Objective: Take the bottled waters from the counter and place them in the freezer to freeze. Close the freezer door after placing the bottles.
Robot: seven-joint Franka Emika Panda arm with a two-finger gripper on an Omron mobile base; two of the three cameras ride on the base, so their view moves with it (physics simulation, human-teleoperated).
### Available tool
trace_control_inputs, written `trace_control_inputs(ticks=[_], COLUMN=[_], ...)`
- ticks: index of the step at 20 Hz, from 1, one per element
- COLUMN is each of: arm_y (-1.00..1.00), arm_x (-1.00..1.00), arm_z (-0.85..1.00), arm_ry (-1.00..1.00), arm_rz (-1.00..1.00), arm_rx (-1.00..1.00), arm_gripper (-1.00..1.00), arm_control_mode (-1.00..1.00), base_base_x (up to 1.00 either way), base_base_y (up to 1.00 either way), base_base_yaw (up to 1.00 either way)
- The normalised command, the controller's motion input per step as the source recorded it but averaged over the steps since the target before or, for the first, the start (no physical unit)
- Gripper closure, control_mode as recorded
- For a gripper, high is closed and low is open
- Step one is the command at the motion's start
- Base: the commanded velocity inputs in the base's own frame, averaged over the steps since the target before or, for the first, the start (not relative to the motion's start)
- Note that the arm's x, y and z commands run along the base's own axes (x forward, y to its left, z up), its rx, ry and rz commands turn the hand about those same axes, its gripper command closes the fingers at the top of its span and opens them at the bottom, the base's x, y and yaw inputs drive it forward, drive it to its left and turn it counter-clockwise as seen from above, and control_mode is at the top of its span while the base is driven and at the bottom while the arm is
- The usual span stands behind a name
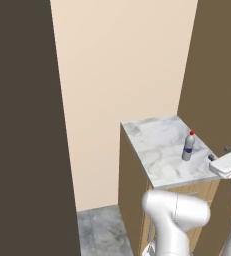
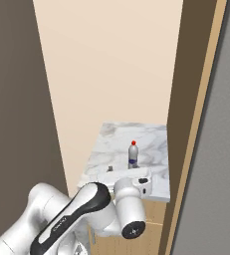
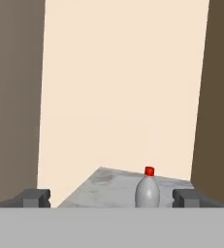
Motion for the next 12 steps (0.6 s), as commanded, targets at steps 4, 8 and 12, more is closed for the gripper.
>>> trace_control_inputs(ticks=[4,8,12], arm_y=[0.00,-0.01,-0.06], arm_x=[0.45,0.43,0.27], arm_z=[-0.06,-0.06,-0.14], arm_ry=[0.02,0.03,0.00], arm_rz=[0.00,0.00,0.00], arm_rx=[0.07,0.04,0.02], arm_gripper=[-1.00,-1.00,-1.00], arm_control_mode=[-1.00,-1.00,-1.00], base_base_x=[0.00,0.00,0.00], base_base_y=[0.00,0.00,0.00], base_base_yaw=[0.00,0.00,0.00])
